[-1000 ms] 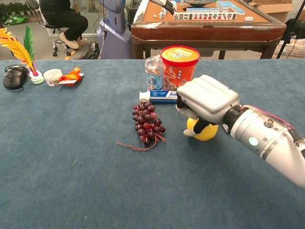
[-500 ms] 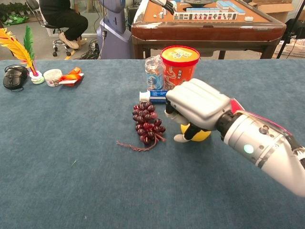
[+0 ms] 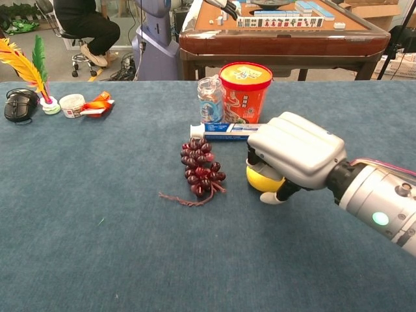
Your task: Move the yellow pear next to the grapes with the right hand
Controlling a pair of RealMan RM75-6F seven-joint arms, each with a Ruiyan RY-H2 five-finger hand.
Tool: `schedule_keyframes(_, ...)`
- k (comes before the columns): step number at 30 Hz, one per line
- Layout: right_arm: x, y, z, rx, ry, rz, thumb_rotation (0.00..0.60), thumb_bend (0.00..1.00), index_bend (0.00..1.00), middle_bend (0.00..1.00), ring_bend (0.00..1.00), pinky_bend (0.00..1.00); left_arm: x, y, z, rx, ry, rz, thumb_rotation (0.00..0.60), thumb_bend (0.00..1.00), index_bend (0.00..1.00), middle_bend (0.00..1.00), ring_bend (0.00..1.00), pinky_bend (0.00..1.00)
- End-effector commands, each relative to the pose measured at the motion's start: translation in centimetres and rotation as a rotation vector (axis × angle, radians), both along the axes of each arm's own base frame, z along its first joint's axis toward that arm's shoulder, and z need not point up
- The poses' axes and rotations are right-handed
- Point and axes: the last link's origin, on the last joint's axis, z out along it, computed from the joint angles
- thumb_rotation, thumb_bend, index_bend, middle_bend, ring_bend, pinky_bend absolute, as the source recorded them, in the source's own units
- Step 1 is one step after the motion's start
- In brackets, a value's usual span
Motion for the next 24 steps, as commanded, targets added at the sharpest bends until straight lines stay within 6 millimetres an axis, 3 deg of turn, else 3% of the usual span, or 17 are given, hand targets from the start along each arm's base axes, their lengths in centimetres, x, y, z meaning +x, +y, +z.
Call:
schedule_keyframes(1, -0.5, -0.5, 0.1, -0.011, 0.007, -0.021, 0.600, 0.00, 1.00, 1.00, 1.00, 1.00, 0.0, 0.0, -0.1, -0.002, 0.002, 0.001, 0.600, 0.12, 0.62, 0.58, 0.51, 0.61)
schedule_keyframes(12, -1.1, -2.3, -0.5, -0.027, 0.017, -0.061, 0.600, 0.00, 1.00, 1.00, 1.00, 1.00, -0.1, 0.0, 0.1, 0.001, -0.003, 0.006, 0.600, 0.12, 0.62, 0.58, 0.51, 0.61)
schedule_keyframes(24, 0.4, -3.9, -1.7, -0.043, 0.016, -0.021, 0.600, 0.00, 1.00, 1.00, 1.00, 1.00, -0.2, 0.0, 0.3, 0.007, -0.012, 0.010, 0.600, 0.12, 0.62, 0.58, 0.51, 0.61)
